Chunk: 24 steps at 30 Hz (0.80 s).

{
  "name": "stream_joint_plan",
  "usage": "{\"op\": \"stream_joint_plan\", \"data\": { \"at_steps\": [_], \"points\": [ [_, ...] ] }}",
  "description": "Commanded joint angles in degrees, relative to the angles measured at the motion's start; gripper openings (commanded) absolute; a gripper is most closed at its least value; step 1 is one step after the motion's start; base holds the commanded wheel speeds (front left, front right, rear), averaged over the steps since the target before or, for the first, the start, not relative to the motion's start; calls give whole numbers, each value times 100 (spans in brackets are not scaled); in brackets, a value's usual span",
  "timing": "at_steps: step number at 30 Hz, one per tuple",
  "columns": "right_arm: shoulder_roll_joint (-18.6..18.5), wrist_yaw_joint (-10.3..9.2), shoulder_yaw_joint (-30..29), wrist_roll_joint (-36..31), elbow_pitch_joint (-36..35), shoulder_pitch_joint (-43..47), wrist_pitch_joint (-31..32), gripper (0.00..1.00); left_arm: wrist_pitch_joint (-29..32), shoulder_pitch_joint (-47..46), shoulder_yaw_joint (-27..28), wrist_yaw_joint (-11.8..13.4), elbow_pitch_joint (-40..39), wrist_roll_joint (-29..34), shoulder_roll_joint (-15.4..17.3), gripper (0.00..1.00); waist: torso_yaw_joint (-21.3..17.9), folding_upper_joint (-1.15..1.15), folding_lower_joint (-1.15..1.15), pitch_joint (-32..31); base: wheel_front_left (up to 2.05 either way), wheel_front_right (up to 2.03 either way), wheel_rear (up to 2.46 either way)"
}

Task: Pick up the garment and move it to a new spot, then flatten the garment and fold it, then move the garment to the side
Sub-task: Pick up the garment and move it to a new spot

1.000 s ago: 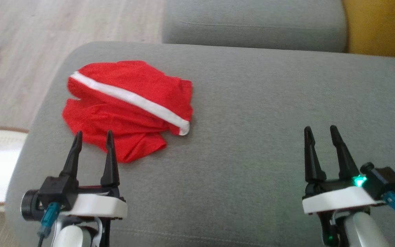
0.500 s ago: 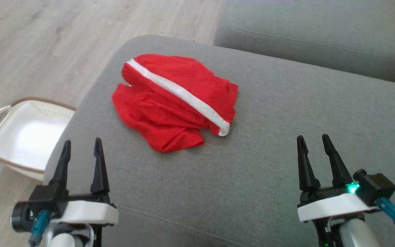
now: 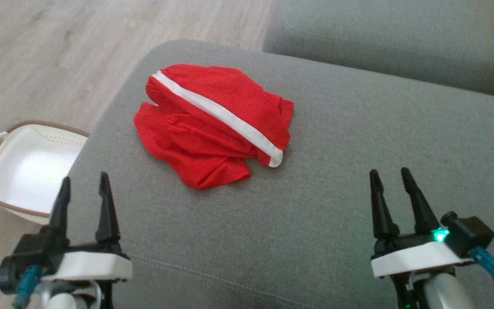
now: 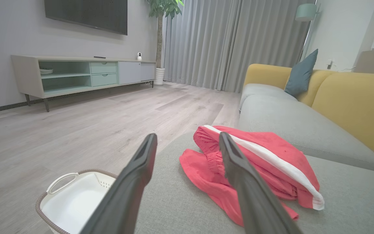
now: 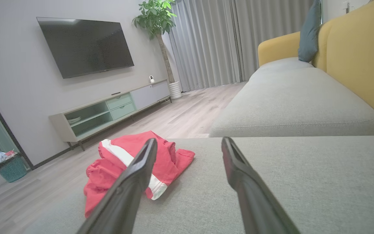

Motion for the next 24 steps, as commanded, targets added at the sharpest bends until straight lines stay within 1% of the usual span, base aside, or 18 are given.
{"op": "stream_joint_plan", "data": {
  "at_steps": [1, 4, 6, 8, 12, 15, 18, 21, 24],
  "points": [
    [-44, 44, 73, -37, -210, -158, -61, 100, -70, -334, 235, -38, -203, 27, -1, 100, -81, 0, 0, 95, 0, 0, 0],
    [-44, 44, -67, -85, -259, -210, -61, 100, -70, -536, 443, -183, -139, 51, 31, 100, -193, 0, 0, 282, 0, 0, 0],
    [-44, 44, -210, -126, -284, -262, -61, 100, -70, -713, 573, -294, 8, 82, 126, 100, -288, 0, 0, 434, 0, 0, 0],
    [-44, 44, -357, -184, -333, -333, -61, 100, -70, -961, 748, -424, 174, -35, 168, 100, -386, 0, 0, 619, 0, 0, 0],
    [-44, 44, -638, -300, -498, -501, -61, 100, -70, -1599, 829, -685, 546, 35, 496, 100, -571, 0, 0, 1046, 0, 0, 0],
    [-44, 44, -807, -394, -618, -653, -61, 100, -13, -2183, 751, -833, 1170, -5, 807, 100, -691, 0, 0, 1368, 0, 0, 0],
    [-44, 44, -929, -469, -728, -811, -61, 100, 428, -2875, 635, -922, 1804, -115, 1110, 100, -808, 0, 0, 1688, 0, 0, 0],
    [-44, 44, -989, -502, -817, -951, -61, 100, 978, -3529, 445, -988, 2424, -396, 1393, 100, -925, 0, 0, 1936, 0, 0, 0],
    [-44, 44, -984, -512, -883, -1050, -61, 100, 1439, -4043, 99, -1007, 2901, -709, 1665, 100, -1039, 0, 0, 2112, 0, 0, 0]
  ]
}}
